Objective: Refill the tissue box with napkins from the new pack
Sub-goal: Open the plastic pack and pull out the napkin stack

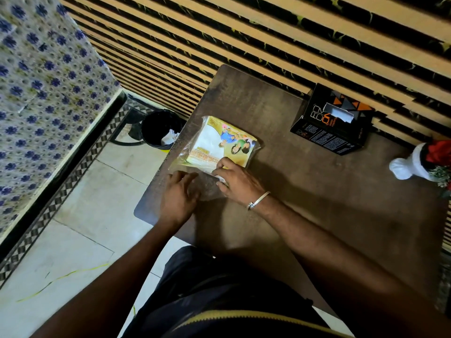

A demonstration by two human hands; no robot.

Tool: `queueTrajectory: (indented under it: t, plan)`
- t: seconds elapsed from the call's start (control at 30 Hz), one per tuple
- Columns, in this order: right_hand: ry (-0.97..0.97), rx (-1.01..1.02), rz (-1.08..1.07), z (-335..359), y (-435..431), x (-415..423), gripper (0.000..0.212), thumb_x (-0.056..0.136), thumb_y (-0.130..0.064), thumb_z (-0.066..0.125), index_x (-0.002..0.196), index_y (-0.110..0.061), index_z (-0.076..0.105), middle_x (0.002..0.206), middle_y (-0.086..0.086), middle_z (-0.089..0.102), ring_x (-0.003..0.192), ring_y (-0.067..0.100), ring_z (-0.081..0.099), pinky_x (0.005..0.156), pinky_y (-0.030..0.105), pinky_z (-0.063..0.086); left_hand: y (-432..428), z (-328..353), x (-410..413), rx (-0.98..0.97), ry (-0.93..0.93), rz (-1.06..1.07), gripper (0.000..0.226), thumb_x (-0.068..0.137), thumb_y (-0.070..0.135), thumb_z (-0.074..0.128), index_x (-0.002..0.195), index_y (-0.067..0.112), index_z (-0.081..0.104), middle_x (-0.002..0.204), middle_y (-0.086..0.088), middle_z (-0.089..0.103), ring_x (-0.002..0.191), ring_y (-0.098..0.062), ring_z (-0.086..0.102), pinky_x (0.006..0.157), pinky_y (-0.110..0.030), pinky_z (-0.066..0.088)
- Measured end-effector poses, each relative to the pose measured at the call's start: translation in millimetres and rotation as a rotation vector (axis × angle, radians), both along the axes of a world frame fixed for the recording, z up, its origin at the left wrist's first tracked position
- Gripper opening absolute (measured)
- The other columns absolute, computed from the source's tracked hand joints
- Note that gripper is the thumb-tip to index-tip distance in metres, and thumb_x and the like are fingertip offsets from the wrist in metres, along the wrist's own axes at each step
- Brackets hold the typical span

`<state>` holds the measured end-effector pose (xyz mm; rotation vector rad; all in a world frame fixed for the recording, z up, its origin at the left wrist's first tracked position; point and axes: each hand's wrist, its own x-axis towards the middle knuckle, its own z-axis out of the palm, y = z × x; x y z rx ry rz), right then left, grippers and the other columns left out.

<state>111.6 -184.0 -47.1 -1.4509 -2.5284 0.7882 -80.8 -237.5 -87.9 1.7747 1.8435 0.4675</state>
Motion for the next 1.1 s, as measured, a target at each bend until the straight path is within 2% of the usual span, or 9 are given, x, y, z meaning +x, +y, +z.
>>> queueTrajectory:
  t: [0.13, 0.3, 0.43, 0.63, 0.7, 0.8, 0.87, 1.0, 1.1]
  plan:
    - [-0.001, -0.046, 0.018, -2.7, -4.5, 0.2, 0.032, 0.083, -0.006, 0.061, 0.114, -0.012, 0.065, 0.119, 0.004, 0.050, 0.087, 0.028, 0.064, 0.075, 0.039, 0.055, 4.4, -20.9, -22.2, -0.216, 0.205, -0.256, 0.058, 0.081, 0.040, 0.043, 0.135, 0.026, 0.055, 0.127, -0.007, 0.063, 0.111, -0.034, 0.055, 0.095, -0.041, 0.040]
    - [-0.008, -0.072, 0.061, -3.3, -12.8, 1.6, 0.049, 0.081, -0.001, 0.063, 0.128, -0.011, 0.059, 0.126, 0.007, 0.048, 0.075, 0.028, 0.062, 0.071, 0.035, 0.053, -8.4, -23.6, -37.1, -0.292, 0.280, -0.396, 0.049, 0.079, 0.041, 0.041, 0.123, 0.036, 0.062, 0.128, 0.004, 0.062, 0.114, -0.029, 0.048, 0.088, -0.042, 0.037]
    - [-0.015, -0.088, 0.095, -9.5, -20.5, -1.1, 0.055, 0.080, 0.003, 0.059, 0.133, -0.012, 0.053, 0.130, 0.007, 0.045, 0.074, 0.029, 0.062, 0.071, 0.034, 0.053, -13.9, -14.9, -33.8, -0.139, 0.206, -0.343, 0.037, 0.085, 0.032, 0.048, 0.112, 0.027, 0.073, 0.110, 0.001, 0.072, 0.100, -0.026, 0.052, 0.081, -0.034, 0.036]
    - [-0.033, -0.055, 0.011, -13.9, -27.0, -6.5, 0.066, 0.081, 0.001, 0.054, 0.143, -0.017, 0.040, 0.140, 0.002, 0.035, 0.088, 0.034, 0.065, 0.078, 0.043, 0.058, 4.6, 6.9, 0.8, 0.058, -0.224, 0.040, 0.020, 0.090, 0.009, 0.063, 0.107, 0.012, 0.073, 0.102, -0.004, 0.071, 0.088, -0.015, 0.067, 0.080, -0.024, 0.053]
    - [-0.028, -0.033, -0.010, -11.7, -28.9, -7.6, 0.067, 0.081, 0.001, 0.051, 0.145, -0.017, 0.039, 0.143, 0.003, 0.035, 0.093, 0.035, 0.065, 0.081, 0.043, 0.057, 15.8, 8.9, 10.0, 0.074, -0.213, 0.008, 0.025, 0.085, 0.002, 0.061, 0.107, 0.010, 0.072, 0.104, -0.006, 0.071, 0.093, -0.018, 0.066, 0.084, -0.022, 0.050]
    - [-0.001, -0.030, -0.033, -8.5, -29.9, -8.3, 0.066, 0.081, 0.000, 0.051, 0.144, -0.015, 0.040, 0.147, 0.003, 0.034, 0.102, 0.035, 0.064, 0.087, 0.042, 0.055, 26.6, 8.7, 14.3, 0.125, -0.064, -0.106, 0.024, 0.081, 0.012, 0.057, 0.100, 0.009, 0.070, 0.102, -0.009, 0.066, 0.098, -0.030, 0.058, 0.083, -0.040, 0.048]
    - [-0.013, -0.025, -0.056, -5.7, -28.1, -8.0, 0.066, 0.080, -0.003, 0.053, 0.144, -0.017, 0.041, 0.148, 0.001, 0.034, 0.101, 0.034, 0.064, 0.085, 0.041, 0.056, 26.3, 8.4, 12.9, 0.172, 0.023, -0.113, 0.021, 0.079, 0.016, 0.061, 0.099, 0.010, 0.065, 0.107, -0.011, 0.057, 0.101, -0.032, 0.052, 0.083, -0.041, 0.044]
    - [-0.107, 0.049, -0.082, -3.2, -27.6, -9.5, 0.066, 0.080, -0.012, 0.056, 0.143, -0.022, 0.041, 0.150, -0.003, 0.037, 0.092, 0.030, 0.067, 0.073, 0.037, 0.055, 18.2, 5.9, 0.7, 0.168, -0.012, -0.116, 0.039, 0.075, 0.014, 0.075, 0.107, 0.004, 0.054, 0.114, -0.017, 0.048, 0.104, -0.032, 0.049, 0.085, -0.037, 0.041]
    - [-0.096, 0.122, -0.114, -8.1, -31.3, -11.4, 0.055, 0.084, -0.017, 0.054, 0.138, -0.023, 0.048, 0.145, -0.003, 0.043, 0.098, 0.027, 0.065, 0.076, 0.037, 0.057, 11.1, 1.7, -9.2, 0.044, -0.043, -0.057, 0.046, 0.084, 0.018, 0.071, 0.120, 0.014, 0.044, 0.113, -0.011, 0.060, 0.100, -0.035, 0.059, 0.088, -0.046, 0.046]
